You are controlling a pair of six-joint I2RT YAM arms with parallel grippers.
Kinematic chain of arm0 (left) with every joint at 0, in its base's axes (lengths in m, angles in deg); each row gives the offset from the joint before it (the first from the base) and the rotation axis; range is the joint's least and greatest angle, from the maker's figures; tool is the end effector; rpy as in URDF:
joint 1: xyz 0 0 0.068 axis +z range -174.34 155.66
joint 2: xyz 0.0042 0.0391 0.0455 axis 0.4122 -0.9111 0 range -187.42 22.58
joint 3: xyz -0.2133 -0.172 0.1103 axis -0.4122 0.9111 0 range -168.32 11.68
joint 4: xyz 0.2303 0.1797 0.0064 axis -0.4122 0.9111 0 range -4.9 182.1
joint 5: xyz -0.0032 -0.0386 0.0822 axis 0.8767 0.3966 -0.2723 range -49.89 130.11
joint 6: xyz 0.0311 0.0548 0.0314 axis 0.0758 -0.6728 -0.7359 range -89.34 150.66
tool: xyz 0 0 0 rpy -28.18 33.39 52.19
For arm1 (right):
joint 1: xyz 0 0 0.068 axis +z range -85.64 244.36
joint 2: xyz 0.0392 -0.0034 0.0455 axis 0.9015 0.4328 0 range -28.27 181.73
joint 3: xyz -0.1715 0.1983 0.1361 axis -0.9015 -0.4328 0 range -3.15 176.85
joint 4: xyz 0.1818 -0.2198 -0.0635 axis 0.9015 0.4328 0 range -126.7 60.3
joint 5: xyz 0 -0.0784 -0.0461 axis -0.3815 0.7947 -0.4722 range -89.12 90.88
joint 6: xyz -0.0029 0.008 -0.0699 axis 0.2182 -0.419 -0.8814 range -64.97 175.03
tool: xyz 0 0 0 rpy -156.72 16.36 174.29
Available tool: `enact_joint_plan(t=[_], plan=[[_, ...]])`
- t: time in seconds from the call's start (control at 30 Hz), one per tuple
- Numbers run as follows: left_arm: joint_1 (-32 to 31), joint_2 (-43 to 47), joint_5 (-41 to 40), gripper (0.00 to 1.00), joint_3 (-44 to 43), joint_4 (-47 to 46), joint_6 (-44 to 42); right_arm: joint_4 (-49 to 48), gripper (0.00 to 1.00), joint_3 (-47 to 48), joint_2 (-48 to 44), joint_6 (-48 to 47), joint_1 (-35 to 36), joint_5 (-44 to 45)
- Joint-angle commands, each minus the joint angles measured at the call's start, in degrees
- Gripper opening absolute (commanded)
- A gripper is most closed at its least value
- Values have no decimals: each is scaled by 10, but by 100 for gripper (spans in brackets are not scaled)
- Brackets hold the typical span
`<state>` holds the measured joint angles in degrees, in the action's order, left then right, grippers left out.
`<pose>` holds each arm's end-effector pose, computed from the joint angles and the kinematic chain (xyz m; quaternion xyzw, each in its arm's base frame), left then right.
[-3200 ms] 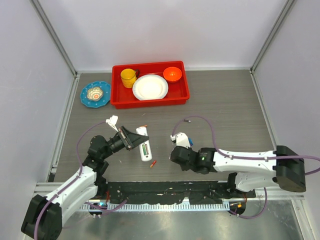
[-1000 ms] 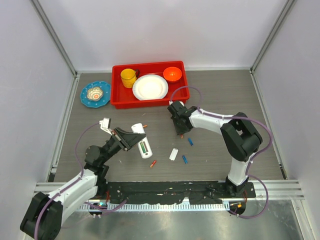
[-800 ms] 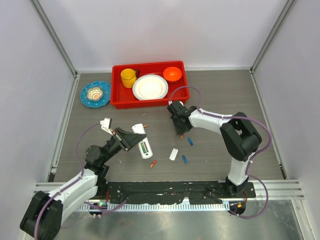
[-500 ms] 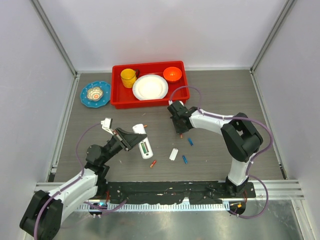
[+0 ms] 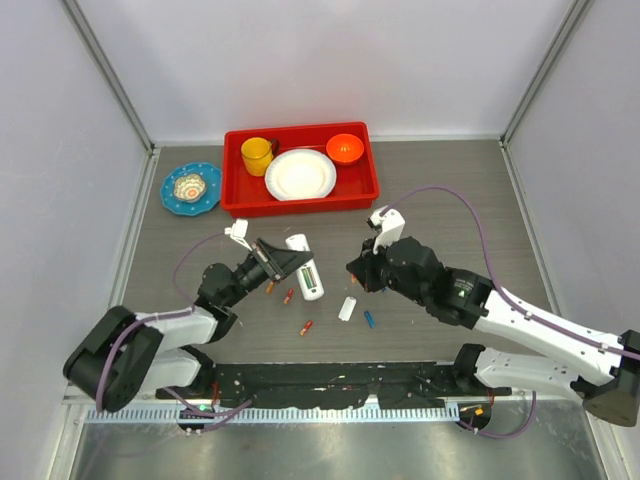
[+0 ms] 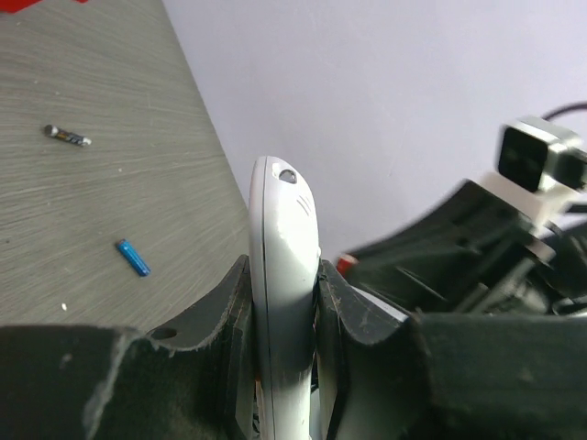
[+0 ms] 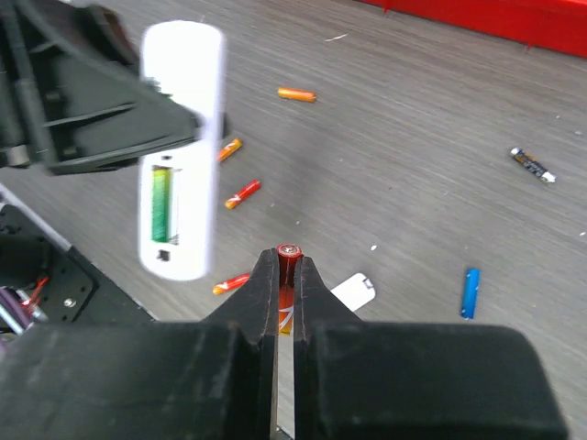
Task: Load the batteries into the remote control
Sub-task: Pick up the battery from the center of the board, then load the battery into the remote control.
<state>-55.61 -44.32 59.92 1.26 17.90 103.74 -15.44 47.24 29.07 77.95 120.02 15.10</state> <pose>0.1920 -0.1394 0.2033 -0.1005 0.6343 -0.6665 0.3785 0.1597 0.2086 0.3200 -0.1791 0.8349 0.2404 0.4616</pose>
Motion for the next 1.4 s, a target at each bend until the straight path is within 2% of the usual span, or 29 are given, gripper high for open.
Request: enact_joint_plan(t=[0.0, 0.03, 0.13, 0.27, 0.6, 0.83, 1.37], plan=[[-13, -82, -31, 0, -32, -173, 11, -24, 1, -35, -37, 36, 38, 44], [-17, -118, -31, 0, -36, -214, 18, -40, 1, -43, -43, 35, 55, 57], [-29, -145, -34, 0, -53, -214, 20, -80, 1, -61, -62, 30, 72, 76], [-40, -144, -43, 0, -65, -214, 5, -125, 1, -74, -58, 15, 89, 89], [-47, -167, -23, 0, -81, -214, 39, -286, 1, -111, -25, -66, 133, 140], [-47, -182, -7, 0, -101, -214, 74, -332, 1, -129, -14, -120, 141, 159], [-56, -186, -1, 0, -107, -214, 80, -431, 1, -175, -14, -125, 156, 224]])
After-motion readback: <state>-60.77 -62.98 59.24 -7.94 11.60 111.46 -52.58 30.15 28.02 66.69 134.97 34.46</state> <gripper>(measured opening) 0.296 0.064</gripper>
